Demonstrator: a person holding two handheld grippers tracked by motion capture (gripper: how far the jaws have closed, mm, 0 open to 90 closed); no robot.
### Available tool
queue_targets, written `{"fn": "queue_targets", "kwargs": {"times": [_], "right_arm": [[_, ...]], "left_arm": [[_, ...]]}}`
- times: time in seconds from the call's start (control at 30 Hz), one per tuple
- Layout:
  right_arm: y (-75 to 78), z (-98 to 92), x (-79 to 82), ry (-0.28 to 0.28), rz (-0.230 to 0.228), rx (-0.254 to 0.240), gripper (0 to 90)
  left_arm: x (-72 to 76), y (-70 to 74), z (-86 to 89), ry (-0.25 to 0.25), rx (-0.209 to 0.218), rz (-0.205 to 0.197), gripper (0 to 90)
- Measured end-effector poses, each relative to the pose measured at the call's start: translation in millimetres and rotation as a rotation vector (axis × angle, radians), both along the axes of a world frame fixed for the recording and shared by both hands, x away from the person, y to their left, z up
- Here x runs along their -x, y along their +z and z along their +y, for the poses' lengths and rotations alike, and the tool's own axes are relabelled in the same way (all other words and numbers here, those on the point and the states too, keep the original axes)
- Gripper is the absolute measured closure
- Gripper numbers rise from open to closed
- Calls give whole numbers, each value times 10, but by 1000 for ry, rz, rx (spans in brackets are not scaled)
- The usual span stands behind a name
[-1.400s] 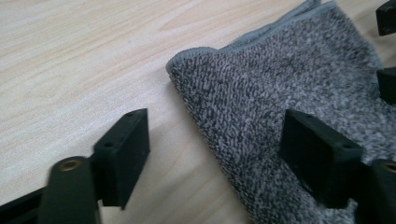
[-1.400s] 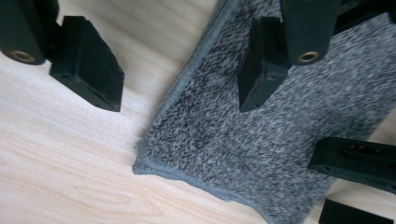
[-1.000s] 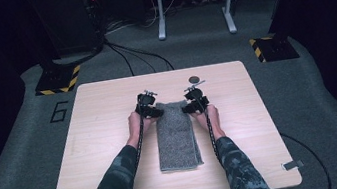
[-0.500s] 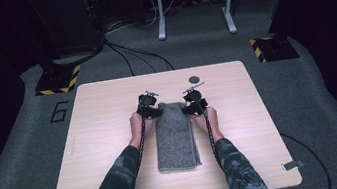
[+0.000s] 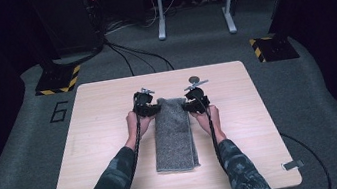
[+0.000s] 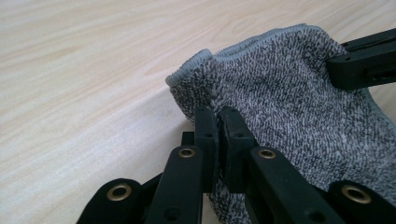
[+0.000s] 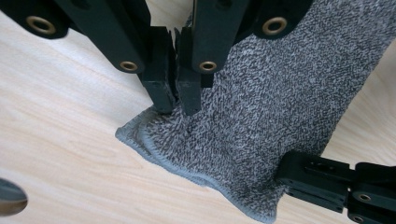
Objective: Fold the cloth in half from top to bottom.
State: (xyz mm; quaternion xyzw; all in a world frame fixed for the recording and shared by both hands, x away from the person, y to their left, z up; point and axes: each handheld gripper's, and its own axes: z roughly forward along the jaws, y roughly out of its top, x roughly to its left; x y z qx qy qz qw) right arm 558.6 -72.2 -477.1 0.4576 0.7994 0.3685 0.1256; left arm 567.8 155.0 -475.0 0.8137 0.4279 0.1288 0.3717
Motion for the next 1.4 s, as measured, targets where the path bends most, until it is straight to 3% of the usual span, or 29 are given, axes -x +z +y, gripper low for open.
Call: {"fn": "queue_targets", "kwargs": {"times": [0.37, 0.47, 0.63, 0.77, 0.87, 0.9, 0.93, 1.0, 1.07, 1.17, 1.3, 1.4], "right_arm": [[113, -81, 46, 6, -47, -10, 872], [104, -91, 52, 3, -40, -11, 872], [11, -96, 34, -6, -8, 9, 860], [-101, -45, -35, -6, 19, 59, 832], [-179, -1, -90, -6, 35, 91, 733], [-200, 3, -119, -17, 43, 95, 665], [-209, 3, -137, -27, 43, 97, 663], [-229, -2, -185, -38, 50, 88, 564], [-250, 21, -235, -61, 67, 91, 549], [-281, 55, -301, -82, 56, 110, 507], [-288, 88, -362, -92, 50, 113, 516], [-293, 104, -391, -80, 34, 124, 546]], "left_arm": [[58, 118, 28, -15, 52, -48, 865], [80, 124, 27, -22, 57, -59, 865], [29, 11, 14, -31, 5, -1, 856], [-51, -155, -11, -14, -24, 49, 835], [-113, -261, -25, 0, -39, 81, 770], [-126, -275, -22, 5, -41, 89, 722], [-146, -291, -16, 16, -39, 100, 657], [-175, -318, -5, 34, -40, 89, 572], [-202, -322, 4, 49, -40, 85, 482], [-232, -326, 0, 60, -56, 68, 433], [-259, -333, -21, 53, -76, 51, 482], [-263, -330, -63, 42, -81, 47, 570]]}}
